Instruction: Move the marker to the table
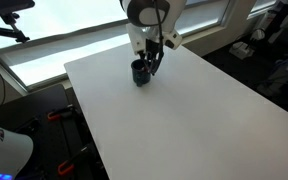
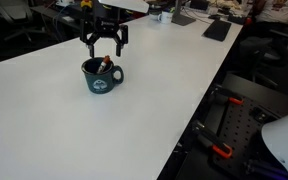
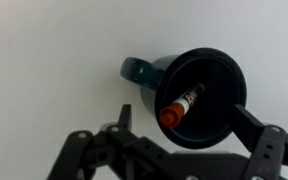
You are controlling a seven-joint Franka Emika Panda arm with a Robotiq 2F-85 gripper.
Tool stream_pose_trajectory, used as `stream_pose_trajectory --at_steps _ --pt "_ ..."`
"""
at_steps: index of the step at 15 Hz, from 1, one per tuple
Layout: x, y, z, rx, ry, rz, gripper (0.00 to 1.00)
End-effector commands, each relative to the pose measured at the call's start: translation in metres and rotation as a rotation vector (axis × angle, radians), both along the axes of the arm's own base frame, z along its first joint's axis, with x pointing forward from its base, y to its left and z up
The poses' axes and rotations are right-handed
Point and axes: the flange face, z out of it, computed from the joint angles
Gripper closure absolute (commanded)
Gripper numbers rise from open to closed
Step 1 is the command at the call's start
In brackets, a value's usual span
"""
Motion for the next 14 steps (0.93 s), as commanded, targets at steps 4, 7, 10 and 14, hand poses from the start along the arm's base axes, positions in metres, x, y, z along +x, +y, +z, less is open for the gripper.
stream_pose_trajectory --at_steps 4,7,10,14 --pt "-0.001 0.000 -0.008 0.000 0.014 0.000 0.00" --pt "-0.001 0.000 -0.010 -0.004 0.012 0.009 0.25" --pt "-0.001 0.000 -0.013 -0.006 0.019 0.013 0.47" --pt "-0.001 0.000 -0.017 -0.013 0.028 0.020 0.67"
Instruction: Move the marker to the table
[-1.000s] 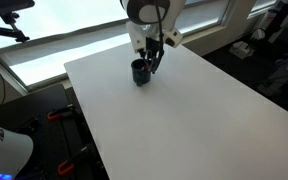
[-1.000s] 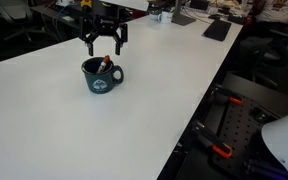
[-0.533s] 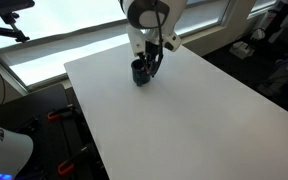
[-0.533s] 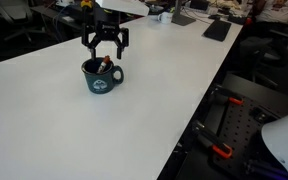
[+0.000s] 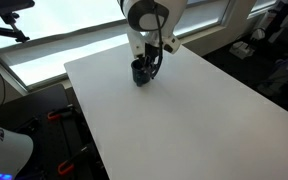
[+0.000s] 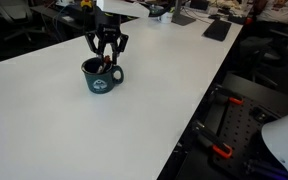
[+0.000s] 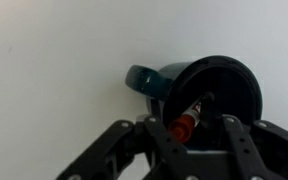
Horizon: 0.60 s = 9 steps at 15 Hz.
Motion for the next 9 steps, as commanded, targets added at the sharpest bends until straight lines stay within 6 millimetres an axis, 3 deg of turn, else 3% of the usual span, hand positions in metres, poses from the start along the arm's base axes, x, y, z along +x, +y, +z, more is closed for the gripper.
stream_pose_trajectory --at_steps 1,2,3,4,6,8,9 --pt "0.0024 0.0005 0.0006 -0.011 0.000 0.016 0.51" --pt "0.0027 0.0002 0.0010 -0.010 -0.002 0.016 0.40" --pt "0.0025 0.0000 0.0007 -0.011 -0.001 0.017 0.36" --pt "0.0025 0.0000 -0.0005 -0.013 0.000 0.017 0.38" --pt "0.0022 -0.0002 -0.0014 -0.015 0.003 0.017 0.15" --pt "0.0019 -0.0006 -0.0010 -0.015 0.001 0.015 0.01" --pt "0.0020 -0.0011 0.0004 -0.019 -0.004 0.016 0.00"
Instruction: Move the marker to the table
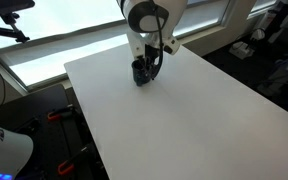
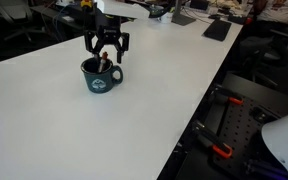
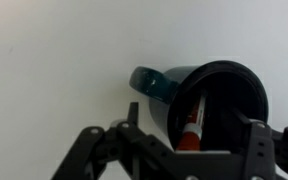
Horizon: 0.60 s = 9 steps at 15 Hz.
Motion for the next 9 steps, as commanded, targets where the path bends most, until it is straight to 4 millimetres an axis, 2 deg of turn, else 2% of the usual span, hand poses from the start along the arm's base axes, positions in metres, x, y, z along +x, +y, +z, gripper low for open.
stream_pose_trajectory --at_steps 1,8,9 --pt "0.003 -0.002 0.006 -0.018 -0.021 0.009 0.00" --pt "0.013 -0.013 0.012 -0.074 -0.098 0.032 0.00" --pt "0.014 -0.014 0.012 -0.076 -0.101 0.035 0.04"
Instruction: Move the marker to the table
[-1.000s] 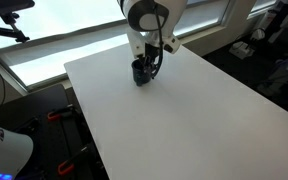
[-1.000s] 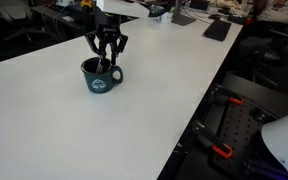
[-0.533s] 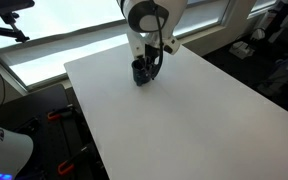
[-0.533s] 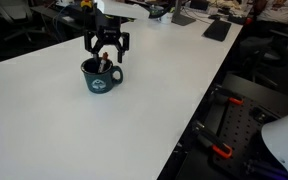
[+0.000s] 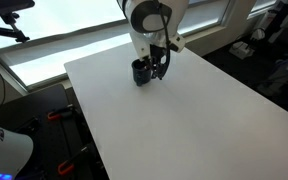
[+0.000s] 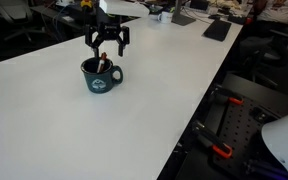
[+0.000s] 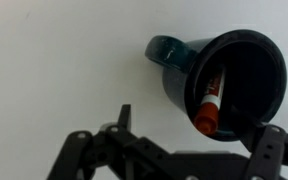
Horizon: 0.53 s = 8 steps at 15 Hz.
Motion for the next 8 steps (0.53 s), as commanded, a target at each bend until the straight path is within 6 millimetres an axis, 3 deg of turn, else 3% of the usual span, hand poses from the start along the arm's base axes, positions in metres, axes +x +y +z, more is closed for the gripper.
stream_pose_trajectory --at_steps 1,3,8 --pt "0.0033 0.0001 0.0051 -0.019 -0.027 0.022 0.22" --pt "0.0034 0.0009 0.0056 -0.017 -0.030 0.023 0.31" --pt "0.0041 0.0021 0.0058 -0.013 -0.030 0.020 0.70"
